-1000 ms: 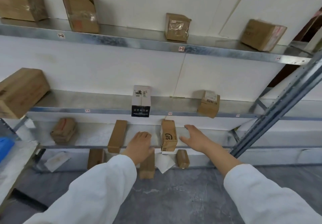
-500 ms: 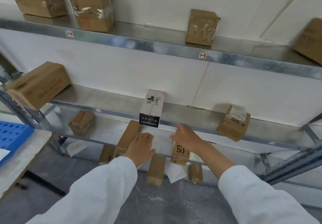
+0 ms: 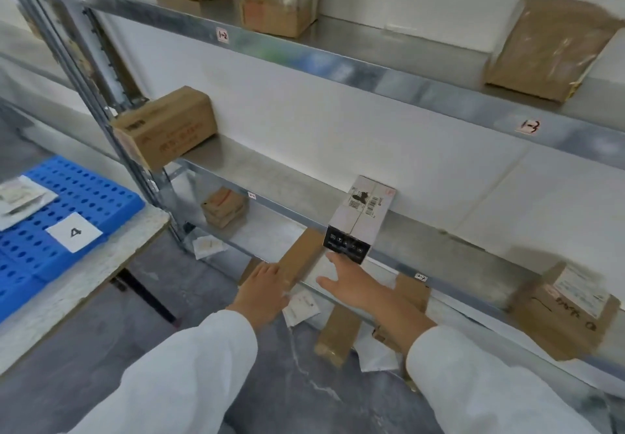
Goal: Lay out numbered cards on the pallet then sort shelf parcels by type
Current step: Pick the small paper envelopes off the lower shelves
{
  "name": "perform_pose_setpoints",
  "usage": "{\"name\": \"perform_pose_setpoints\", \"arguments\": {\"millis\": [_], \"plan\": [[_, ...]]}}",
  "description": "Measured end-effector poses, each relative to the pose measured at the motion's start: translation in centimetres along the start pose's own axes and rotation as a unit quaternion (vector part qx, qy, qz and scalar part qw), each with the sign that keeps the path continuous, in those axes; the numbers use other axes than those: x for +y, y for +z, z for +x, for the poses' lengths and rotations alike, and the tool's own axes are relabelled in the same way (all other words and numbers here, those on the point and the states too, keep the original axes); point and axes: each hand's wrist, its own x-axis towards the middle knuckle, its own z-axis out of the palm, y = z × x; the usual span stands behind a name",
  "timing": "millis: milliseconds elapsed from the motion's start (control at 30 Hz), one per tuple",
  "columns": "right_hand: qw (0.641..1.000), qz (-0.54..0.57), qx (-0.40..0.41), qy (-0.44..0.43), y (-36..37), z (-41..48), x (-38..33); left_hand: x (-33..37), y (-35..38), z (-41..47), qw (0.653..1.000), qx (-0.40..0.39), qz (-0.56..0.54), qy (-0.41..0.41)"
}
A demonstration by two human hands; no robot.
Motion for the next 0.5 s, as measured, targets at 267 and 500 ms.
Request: {"name": "perform_pose_setpoints", "arguments": {"millis": [267,500], "plan": [[0.999,0.014,-0.039,0.009,5.4,7.6,-9.6,-13.1,-3.8,1.9,1.000,0.006,0.006,-0.015],[0.999,-0.028,-0.021,0.011,9.0,16.0,-18.2,-25.1,-6.3,4.1,1.000,0.010,-0.001,-0.022]]}}
